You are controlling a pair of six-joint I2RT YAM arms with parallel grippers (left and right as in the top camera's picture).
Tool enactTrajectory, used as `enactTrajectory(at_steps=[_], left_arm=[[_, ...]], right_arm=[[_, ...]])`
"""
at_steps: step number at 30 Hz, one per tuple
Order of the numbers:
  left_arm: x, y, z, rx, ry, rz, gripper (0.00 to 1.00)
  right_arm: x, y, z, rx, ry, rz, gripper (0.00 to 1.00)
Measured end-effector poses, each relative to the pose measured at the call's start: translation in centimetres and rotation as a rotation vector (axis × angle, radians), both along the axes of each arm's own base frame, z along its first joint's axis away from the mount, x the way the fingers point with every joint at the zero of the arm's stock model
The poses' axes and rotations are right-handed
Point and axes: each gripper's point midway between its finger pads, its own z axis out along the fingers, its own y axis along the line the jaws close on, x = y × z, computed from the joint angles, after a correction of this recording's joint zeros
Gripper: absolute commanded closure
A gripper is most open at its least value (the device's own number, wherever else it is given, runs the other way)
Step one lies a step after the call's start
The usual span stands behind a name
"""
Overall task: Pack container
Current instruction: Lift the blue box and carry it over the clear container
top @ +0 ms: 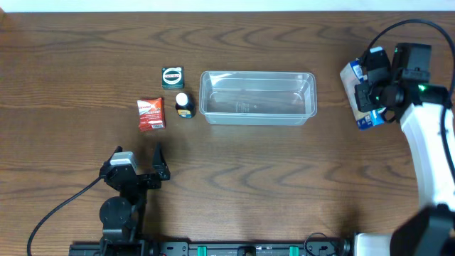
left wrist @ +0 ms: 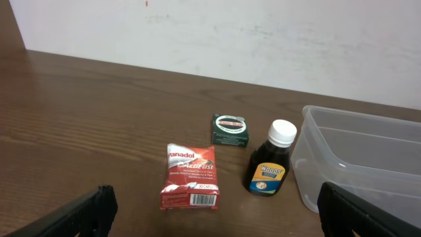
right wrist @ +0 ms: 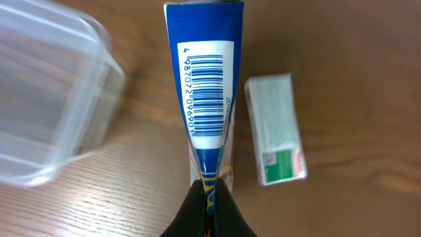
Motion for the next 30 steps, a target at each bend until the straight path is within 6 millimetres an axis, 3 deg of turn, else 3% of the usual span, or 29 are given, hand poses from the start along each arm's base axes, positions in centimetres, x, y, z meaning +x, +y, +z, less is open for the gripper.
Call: enactTrajectory(at_steps=[6, 12, 17, 21, 30], left_arm=[[0.0, 0.0, 0.0, 0.0, 0.0, 0.0, 0.02], [0.0, 0.0, 0.0, 0.0, 0.0, 0.0, 0.02], [0.0, 0.0, 0.0, 0.0, 0.0, 0.0, 0.02], [0.0, 0.0, 0.0, 0.0, 0.0, 0.0, 0.02], [0.0, 0.0, 0.0, 0.0, 0.0, 0.0, 0.02]], right_arm=[[-0.7, 3.1, 6.3, -0.057, -0.188, 0.146, 0.99], [-2.3, 8.6, 10.6, -0.127, -0.339, 0.389, 0.99], [-3.7, 13.7, 11.0, -0.205, -0.384, 0.65, 0.99], [-4.5, 16.2, 10.9, -0.25, -0.407, 0.785, 0.99], [-5.2, 18.4, 10.2, -0.341, -0.423, 0.966, 0.99]])
